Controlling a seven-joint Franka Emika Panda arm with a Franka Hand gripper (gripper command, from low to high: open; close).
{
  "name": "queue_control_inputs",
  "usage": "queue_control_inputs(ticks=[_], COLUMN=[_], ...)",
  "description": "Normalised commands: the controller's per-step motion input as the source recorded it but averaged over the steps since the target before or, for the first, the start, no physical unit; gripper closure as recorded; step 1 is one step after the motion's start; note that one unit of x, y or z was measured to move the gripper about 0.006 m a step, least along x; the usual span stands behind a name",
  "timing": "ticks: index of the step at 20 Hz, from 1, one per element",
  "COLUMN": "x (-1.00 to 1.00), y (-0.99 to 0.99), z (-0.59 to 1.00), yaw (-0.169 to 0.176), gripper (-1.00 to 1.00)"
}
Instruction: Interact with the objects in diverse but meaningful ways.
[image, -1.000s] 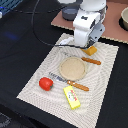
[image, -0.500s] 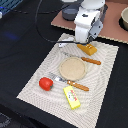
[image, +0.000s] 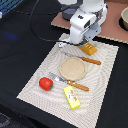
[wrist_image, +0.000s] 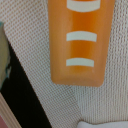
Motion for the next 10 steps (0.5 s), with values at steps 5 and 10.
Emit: queue_control_inputs(ticks=[5,10], x=[0.04,0.12], y=[0.08,0.0], z=[-0.29,-0.28], yaw=[-0.003,-0.01], gripper=[-1.0,-1.0])
